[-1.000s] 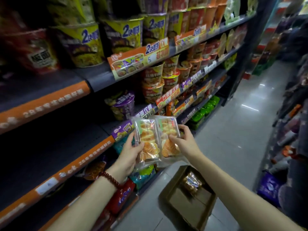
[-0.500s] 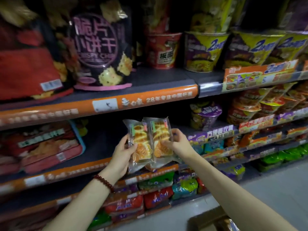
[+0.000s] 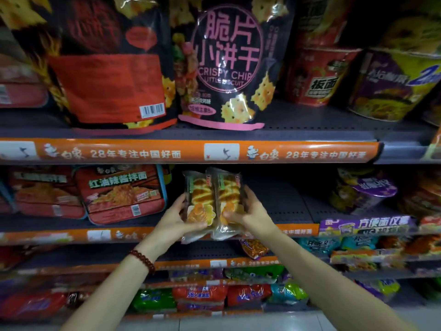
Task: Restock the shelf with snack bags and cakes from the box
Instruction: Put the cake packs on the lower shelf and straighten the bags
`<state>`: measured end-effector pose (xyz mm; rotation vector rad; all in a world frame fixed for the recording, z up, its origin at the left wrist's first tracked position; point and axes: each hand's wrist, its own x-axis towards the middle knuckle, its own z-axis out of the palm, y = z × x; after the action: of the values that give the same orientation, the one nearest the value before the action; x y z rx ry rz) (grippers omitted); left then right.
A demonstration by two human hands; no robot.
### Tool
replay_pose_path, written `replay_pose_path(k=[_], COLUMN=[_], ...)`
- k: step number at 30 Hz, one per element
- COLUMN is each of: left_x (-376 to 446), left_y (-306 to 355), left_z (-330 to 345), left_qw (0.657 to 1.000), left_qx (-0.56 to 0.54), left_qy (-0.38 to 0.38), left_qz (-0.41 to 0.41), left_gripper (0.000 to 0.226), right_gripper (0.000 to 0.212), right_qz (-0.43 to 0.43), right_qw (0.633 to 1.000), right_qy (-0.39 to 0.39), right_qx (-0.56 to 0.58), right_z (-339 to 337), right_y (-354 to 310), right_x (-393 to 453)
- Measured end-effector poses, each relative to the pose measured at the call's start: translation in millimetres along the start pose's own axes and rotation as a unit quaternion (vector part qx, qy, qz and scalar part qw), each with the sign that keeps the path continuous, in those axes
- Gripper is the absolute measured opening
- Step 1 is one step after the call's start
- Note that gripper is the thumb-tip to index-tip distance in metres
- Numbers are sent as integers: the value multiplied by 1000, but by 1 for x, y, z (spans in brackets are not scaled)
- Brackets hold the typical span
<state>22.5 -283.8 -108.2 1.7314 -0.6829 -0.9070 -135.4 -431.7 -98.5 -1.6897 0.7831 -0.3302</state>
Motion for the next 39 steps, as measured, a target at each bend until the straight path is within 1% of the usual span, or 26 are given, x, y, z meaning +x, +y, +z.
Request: replay_pose_path(k=[2,4,5,7,9,12,14,16,19,20,23,25,28,31,36,39], left_x=[-2,-4,-4,-5,-5,0,7,15,19,19,16,12,9,13,11,6], left_y=[-4,-4,-3,-1,-2,2,11,18,15,10,-4,-6,-3,2,-6,-10], left_z=[-2,-1,0,2,3,3,2,0,-3,-3,-4,-1,3,5,1,0], left_qw=[1000,1000,999,999,999,999,998,998,994,992,989,987,986,987,983,971], left_qx=[15,24,25,21,19,18,23,30,71,95,126,137,134,129,155,212], left_qy=[-16,-19,-22,-29,-21,10,25,16,-41,-47,-9,20,39,53,68,77], left_qz=[-1,6,14,28,31,44,59,61,69,68,72,81,92,83,65,76], left_gripper=[120,121,120,119,115,106,101,99,108,111,106,101,95,92,95,96], right_gripper=[119,131,133,135,135,127,112,102,104,103,98,94,87,81,79,77], right_qz=[2,3,1,1,-1,-20,-42,-55,-61,-60,-58,-67,-82,-82,-91,-98], right_qw=[998,995,992,989,990,994,994,994,992,992,992,987,978,980,980,978], right_qy=[-56,-100,-117,-130,-111,-54,-19,1,4,1,2,31,64,78,65,58], right_qx=[-10,-29,-40,-65,-84,-94,-95,-95,-107,-109,-110,-142,-183,-165,-167,-177], right_z=[-3,-7,-10,-13,-14,-11,-10,-12,-12,-12,-9,-7,-3,1,5,5], right_y=[-1,-1,-1,0,1,-4,-7,-8,-7,-4,6,13,16,12,19,22], right_x=[-2,-4,-5,-7,-7,-3,5,12,14,13,6,2,-1,5,6,5])
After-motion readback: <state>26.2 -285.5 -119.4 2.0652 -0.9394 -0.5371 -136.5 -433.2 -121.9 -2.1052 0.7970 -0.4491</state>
